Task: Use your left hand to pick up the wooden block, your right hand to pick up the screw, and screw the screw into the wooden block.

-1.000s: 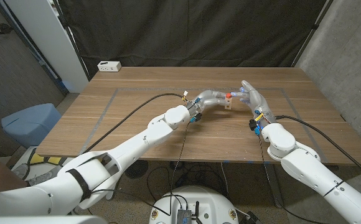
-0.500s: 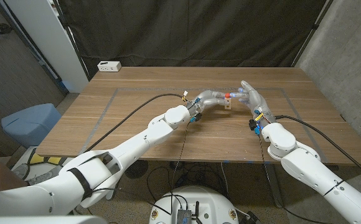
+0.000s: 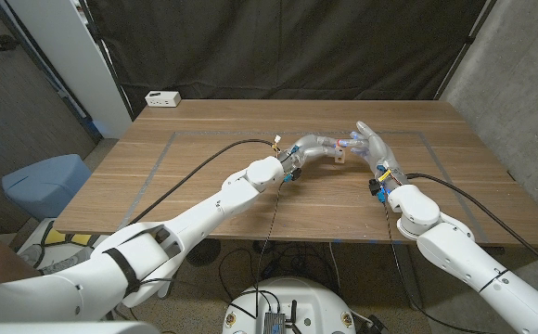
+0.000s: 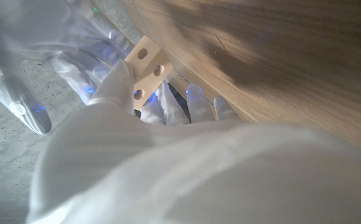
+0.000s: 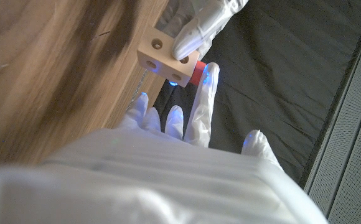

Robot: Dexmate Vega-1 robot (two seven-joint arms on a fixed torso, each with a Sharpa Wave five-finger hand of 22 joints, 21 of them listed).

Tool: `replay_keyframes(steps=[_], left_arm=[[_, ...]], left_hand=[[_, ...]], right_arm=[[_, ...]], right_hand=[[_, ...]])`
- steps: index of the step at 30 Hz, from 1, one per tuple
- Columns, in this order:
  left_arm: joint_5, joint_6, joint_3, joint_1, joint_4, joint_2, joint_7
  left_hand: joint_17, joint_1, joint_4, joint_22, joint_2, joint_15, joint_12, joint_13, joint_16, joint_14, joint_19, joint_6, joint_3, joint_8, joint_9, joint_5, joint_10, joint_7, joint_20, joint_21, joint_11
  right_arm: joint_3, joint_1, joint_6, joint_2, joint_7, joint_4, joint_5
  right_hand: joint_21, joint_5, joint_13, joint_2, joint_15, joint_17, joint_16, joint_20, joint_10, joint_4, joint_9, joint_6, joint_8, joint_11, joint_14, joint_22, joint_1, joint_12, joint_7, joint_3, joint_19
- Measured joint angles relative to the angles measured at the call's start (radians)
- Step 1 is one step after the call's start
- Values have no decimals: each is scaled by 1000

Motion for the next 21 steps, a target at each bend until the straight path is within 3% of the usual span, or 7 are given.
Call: replay_keyframes(steps=[7,21], left_arm=[[0,-1,1,-3,6,-2,-1],[3,-2,2,-4,0,0,-1]], left_hand=[[0,0,0,0,0,0,0,0,0,0,0,0,0,0,0,0,0,0,0,0,0],[0,0,0,0,0,0,0,0,0,0,0,0,0,0,0,0,0,0,0,0,0]], right_arm=[[3,-6,5,1,-10,1,0],[17,-23,1,2,-54,-19,-23]], right_hand=[[0,0,0,0,0,0,0,-5,5,0,0,5,-1,5,0,0,0,0,-5,0,5],[0,0,2,0,4,0,0,-7,8,-4,0,-59,-40,34,14,0,0,-12,-18,4,18]])
